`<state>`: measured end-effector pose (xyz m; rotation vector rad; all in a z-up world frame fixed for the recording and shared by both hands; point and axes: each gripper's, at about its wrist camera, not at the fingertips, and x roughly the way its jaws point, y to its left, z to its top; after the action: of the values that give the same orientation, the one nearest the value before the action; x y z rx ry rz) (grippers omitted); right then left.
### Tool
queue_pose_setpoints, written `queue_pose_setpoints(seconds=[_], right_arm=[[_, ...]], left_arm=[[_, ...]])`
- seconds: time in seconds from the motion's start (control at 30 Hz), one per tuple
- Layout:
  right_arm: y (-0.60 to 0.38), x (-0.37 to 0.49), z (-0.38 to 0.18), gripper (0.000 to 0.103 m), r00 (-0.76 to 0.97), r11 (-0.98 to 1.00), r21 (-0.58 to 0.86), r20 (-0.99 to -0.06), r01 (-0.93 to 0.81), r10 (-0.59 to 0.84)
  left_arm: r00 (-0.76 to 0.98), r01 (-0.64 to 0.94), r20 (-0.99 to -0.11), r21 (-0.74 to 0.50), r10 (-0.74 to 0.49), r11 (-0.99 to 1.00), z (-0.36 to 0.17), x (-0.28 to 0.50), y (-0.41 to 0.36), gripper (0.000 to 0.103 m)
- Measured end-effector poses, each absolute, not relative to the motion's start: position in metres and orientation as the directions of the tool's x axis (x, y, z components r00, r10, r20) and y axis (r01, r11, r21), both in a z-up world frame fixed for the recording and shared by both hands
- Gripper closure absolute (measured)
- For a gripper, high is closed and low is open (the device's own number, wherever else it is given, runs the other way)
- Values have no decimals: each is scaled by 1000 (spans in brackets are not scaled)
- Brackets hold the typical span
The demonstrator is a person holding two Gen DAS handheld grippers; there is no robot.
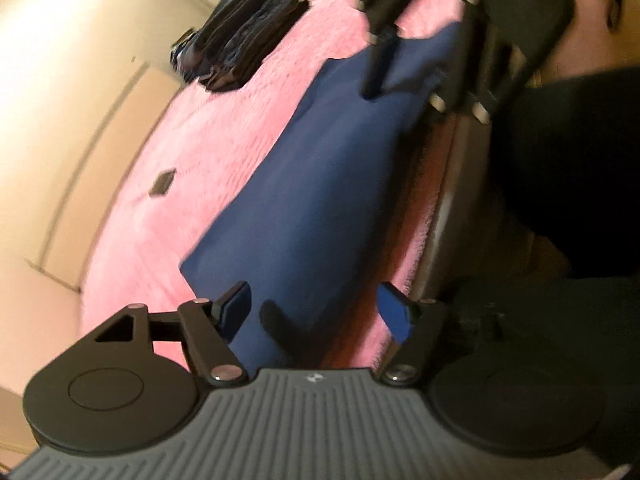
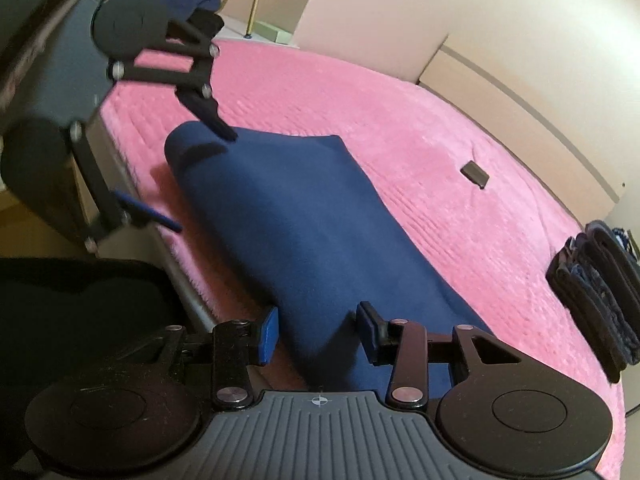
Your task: Fold clothes
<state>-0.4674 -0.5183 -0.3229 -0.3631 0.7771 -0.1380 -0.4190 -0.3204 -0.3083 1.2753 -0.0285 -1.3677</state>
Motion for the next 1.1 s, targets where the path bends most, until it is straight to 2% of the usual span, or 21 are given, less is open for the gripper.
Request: queue_pose_setpoints(seconds=[0.1, 0.2, 0.37, 0.4, 0.43, 0.47, 0.5, 0.67, 0.83, 0.9, 0.97, 1.0, 1.1], right_arm=[[-519, -470, -326, 62, 700, 935, -354, -670, -7, -248], [-524, -481, -321, 62, 712, 959, -275, -662, 60, -235], [-564, -518, -306, 60, 771, 959, 36, -604, 281, -203], [-573, -525, -305, 50, 775, 943, 78, -594, 322, -216], [-582, -531, -303, 26, 777, 924, 109, -582, 366, -239], [-591, -537, -302, 18, 778, 902, 139, -571, 408, -263], [-601, -540, -301, 17, 781, 884, 176, -564, 433, -270], [-645, -544, -297, 17, 788, 816, 291, -544, 500, -289], [-675, -534, -305, 17, 796, 797, 341, -545, 499, -265], [-687, -528, -310, 18, 798, 783, 364, -542, 504, -263], [-701, -520, -316, 28, 803, 774, 384, -539, 504, -255], [-708, -515, -318, 38, 806, 772, 394, -539, 499, -246], [-729, -501, -327, 39, 803, 763, 403, -542, 506, -247]], left_arm=[[329, 615, -612, 716, -719, -328, -320, -430, -327, 37], [315, 601, -621, 716, -718, -355, -324, -437, -331, 37], [211, 751, -644, 588, -735, -299, -296, -430, -320, 37], [197, 787, -643, 554, -740, -272, -289, -425, -319, 37], [185, 820, -639, 519, -746, -242, -282, -419, -317, 37], [176, 847, -634, 488, -753, -213, -275, -413, -318, 37], [161, 873, -635, 448, -755, -190, -269, -407, -319, 37], [58, 985, -641, 163, -765, -62, -240, -353, -346, 37], [93, 993, -659, 4, -747, 120, -234, -279, -382, 38], [91, 983, -674, -55, -733, 173, -236, -250, -398, 42], [83, 975, -683, -96, -725, 202, -240, -229, -412, 43], [79, 970, -687, -115, -722, 216, -242, -220, -418, 44], [54, 958, -697, -165, -715, 233, -254, -198, -436, 48]])
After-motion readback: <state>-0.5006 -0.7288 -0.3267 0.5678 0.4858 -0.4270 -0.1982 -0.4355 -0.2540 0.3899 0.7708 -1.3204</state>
